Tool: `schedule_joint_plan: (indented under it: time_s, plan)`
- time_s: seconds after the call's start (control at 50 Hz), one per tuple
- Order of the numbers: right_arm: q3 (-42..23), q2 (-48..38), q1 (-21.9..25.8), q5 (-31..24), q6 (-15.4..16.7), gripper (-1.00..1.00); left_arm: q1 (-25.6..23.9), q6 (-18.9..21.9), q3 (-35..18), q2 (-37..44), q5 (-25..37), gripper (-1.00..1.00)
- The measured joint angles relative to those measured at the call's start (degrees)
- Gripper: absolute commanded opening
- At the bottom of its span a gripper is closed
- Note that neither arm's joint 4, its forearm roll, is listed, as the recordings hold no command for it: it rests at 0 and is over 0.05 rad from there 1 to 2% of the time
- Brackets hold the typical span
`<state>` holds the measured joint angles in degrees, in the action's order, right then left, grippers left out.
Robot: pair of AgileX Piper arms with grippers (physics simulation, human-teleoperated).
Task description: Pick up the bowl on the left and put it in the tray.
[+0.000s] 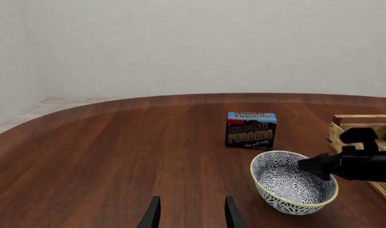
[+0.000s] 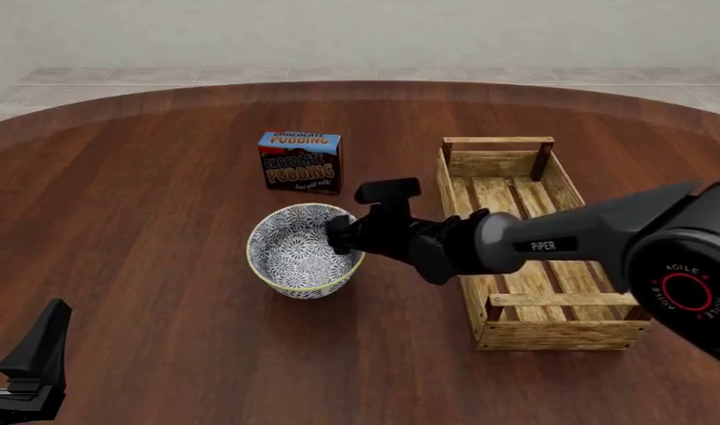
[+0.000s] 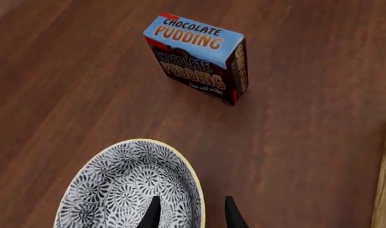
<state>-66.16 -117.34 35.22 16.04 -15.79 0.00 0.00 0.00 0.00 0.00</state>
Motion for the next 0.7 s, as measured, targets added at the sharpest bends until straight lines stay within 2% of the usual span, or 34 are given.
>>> schedule_joint_plan:
  time_s: [0.7]
  plan:
    - [-1.07,-2.03,0.11,0.44,-1.07,1.00,0.00,0.00,0.00,0.00,0.00,1.00]
